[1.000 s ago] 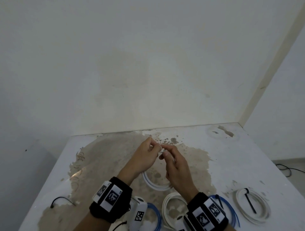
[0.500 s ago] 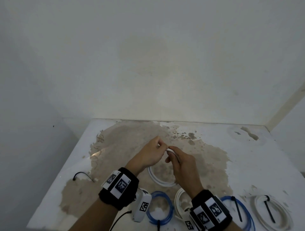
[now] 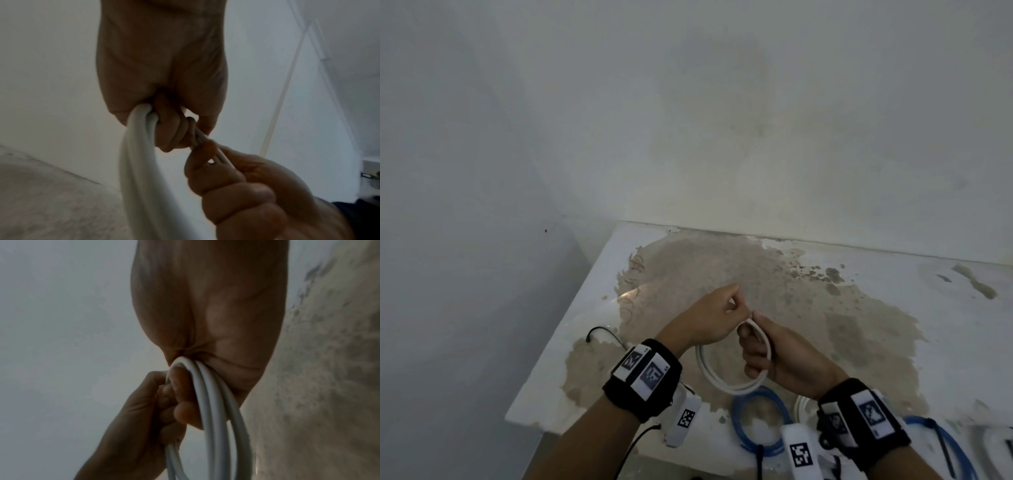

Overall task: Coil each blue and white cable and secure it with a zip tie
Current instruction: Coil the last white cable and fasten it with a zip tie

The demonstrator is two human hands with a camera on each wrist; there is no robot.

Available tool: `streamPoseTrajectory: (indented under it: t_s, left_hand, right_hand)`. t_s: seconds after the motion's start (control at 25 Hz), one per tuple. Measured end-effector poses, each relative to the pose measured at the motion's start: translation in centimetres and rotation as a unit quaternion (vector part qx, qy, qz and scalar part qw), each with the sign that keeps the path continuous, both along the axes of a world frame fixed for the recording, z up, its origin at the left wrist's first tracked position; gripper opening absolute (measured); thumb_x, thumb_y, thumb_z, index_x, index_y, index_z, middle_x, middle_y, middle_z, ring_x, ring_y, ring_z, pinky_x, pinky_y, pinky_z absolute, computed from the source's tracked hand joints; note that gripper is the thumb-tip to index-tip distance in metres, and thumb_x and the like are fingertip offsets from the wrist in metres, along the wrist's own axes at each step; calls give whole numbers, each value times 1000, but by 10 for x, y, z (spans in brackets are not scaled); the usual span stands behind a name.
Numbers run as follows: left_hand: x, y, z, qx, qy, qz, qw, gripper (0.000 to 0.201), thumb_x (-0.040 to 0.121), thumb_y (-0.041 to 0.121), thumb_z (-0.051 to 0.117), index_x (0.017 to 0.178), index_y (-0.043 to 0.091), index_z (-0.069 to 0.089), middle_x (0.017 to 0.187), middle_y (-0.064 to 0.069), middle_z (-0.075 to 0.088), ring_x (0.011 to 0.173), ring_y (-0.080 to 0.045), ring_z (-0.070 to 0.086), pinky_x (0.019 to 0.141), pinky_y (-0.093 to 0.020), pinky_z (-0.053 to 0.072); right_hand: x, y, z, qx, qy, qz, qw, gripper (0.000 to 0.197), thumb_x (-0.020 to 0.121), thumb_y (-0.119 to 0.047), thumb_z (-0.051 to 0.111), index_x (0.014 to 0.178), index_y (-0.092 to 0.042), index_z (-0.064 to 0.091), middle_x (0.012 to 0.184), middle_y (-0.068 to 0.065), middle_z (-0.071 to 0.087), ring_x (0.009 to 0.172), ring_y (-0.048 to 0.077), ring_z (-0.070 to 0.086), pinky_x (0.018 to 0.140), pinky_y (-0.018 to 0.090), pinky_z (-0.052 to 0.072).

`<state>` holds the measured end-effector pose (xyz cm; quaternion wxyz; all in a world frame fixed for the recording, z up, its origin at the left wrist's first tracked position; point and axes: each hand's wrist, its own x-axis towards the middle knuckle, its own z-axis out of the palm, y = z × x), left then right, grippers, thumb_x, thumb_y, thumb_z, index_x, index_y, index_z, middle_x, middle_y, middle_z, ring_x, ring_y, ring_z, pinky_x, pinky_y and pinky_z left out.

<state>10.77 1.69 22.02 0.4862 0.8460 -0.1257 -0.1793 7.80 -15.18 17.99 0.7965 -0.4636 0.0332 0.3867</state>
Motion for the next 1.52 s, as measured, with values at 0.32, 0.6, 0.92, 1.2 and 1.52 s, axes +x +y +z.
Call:
streamPoseTrajectory:
  t_s: [0.32,0.6,0.92,1.2,1.52]
  left_hand:
    - [17,54,-50,-115,8,111,987,14,102,23,45,95,12,50,75,-1,63,61,-9,57,59,-18,45]
    - [1,193,-190,184,121,433,874,43,92,28,59,120,-1,44,120,-28,57,107,-44,57,90,-48,47]
    - [-16,224,-199,462,-27,214,860,15,88,7,57,103,9,61,100,-18,54,81,-40,58,68,-48,47]
    - [-20,212,-202,459,-50,172,870,34,71,1,75,99,11,58,93,-14,48,54,-33,55,45,-39,48]
    - [-15,221,-197,349,46,291,890,26,91,25,59,115,15,56,119,-13,50,98,-39,58,81,-44,45]
  right_hand:
    - [17,39,-16,-28,15,-36,999,38,107,-34,35,77,-16,50,63,-2,33,43,9,24,46,23,28]
    - [12,33,-30,-167,-82,-102,977,38,108,-30,32,76,-15,44,61,-2,33,48,11,22,49,25,27]
    - [11,20,-25,-158,-84,-104,978,38,108,-30,31,77,-15,46,63,-2,32,49,11,22,52,27,26]
    - [7,1,-27,-124,-48,-104,986,38,107,-35,34,77,-17,48,63,-2,31,47,10,23,49,25,28]
    - [-6,-20,-31,-121,-30,-115,985,37,107,-33,34,77,-16,48,63,-1,30,46,10,23,48,25,29]
